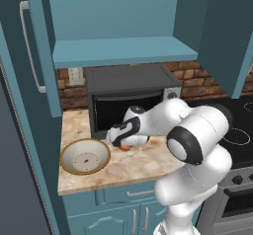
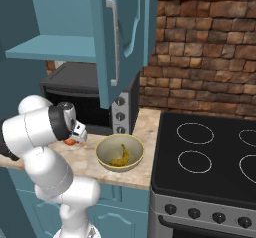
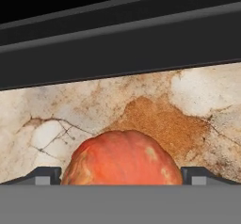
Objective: Pick both bowls and place them on the counter. Then place the banana in one bowl and place the squash in the other bowl.
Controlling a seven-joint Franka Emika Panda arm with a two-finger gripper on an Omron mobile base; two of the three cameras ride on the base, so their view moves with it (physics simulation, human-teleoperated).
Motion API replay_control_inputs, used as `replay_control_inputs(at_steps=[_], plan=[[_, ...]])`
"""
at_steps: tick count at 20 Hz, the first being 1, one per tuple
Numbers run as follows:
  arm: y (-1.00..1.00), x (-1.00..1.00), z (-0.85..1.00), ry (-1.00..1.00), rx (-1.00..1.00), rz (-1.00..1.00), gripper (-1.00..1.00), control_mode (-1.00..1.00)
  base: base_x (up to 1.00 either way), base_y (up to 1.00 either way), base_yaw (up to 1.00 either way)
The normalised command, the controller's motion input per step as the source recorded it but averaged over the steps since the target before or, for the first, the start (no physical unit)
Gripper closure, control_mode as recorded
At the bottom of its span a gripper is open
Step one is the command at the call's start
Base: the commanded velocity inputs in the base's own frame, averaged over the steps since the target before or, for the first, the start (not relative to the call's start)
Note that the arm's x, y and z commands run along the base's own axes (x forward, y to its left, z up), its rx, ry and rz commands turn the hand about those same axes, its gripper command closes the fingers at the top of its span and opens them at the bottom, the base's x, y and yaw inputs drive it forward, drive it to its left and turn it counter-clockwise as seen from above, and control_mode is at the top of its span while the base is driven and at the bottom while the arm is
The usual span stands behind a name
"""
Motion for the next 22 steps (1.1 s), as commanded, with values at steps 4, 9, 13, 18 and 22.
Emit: replay_control_inputs(at_steps=[4, 9, 13, 18, 22], plan=[[0.03, 0.0, -0.18, 0.0, 0.0, 0.0, 1.0, -1.0, 0.0, 0.0, 0.0], [0.04, -0.01, -0.17, 0.0, 0.0, 0.0, 1.0, -1.0, 0.0, 0.0, 0.0], [0.0, -0.28, -0.04, 0.0, 0.0, 0.0, 1.0, -1.0, 0.0, 0.0, 0.0], [-0.01, -0.49, 0.07, -0.01, 0.0, 0.0, 1.0, -1.0, 0.0, 0.0, 0.0], [-0.1, -0.31, 0.48, 0.03, 0.0, -0.01, 1.0, -1.0, 0.0, 0.0, 0.0]])
